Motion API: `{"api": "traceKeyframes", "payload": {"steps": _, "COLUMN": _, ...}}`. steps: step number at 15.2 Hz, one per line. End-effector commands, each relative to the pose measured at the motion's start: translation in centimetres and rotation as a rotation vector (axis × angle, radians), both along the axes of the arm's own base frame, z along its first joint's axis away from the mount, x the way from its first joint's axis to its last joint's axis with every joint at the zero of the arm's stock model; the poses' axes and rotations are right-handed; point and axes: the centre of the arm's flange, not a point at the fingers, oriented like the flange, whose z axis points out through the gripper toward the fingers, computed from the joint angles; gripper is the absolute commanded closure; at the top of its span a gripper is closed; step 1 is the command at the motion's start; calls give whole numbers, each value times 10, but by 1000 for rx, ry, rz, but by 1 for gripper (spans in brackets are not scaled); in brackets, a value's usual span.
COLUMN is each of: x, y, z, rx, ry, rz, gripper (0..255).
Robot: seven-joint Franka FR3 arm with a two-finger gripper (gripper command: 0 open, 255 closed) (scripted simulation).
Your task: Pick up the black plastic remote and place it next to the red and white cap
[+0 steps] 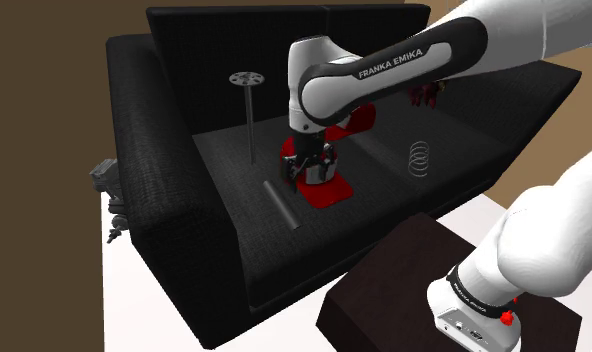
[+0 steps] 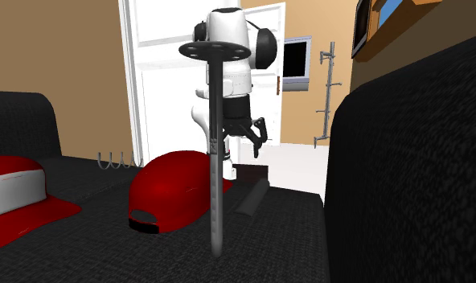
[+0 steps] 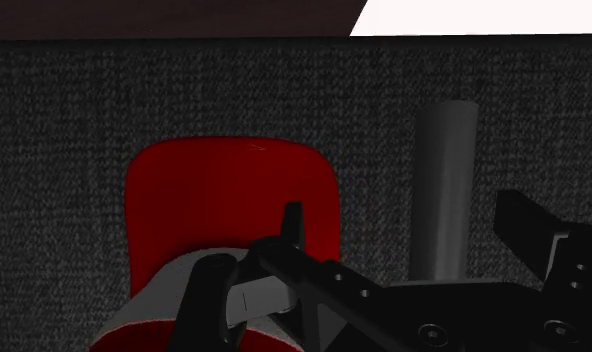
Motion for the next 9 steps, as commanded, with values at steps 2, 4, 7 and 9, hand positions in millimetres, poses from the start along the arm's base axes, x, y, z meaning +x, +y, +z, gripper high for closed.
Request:
{"api": "traceKeyframes", "payload": {"steps": 2, "x": 25, "y": 21, "z": -21, "rx": -1, "ry": 12, "rz": -37, "gripper": 0}}
{"api": "traceKeyframes", "payload": {"steps": 4, "x": 41, "y": 36, "z": -37, "rx": -1, "ry": 19, "rz": -60, "gripper": 0}}
{"api": "traceKeyframes", "payload": {"steps": 7, "x": 49, "y": 45, "z": -50, "rx": -2, "ry": 24, "rz": -72, "gripper": 0}}
{"api": "traceKeyframes", "payload": {"steps": 9, "x": 47, "y": 45, "z": -61, "rx": -2, "ry": 24, "rz": -72, "gripper": 0}}
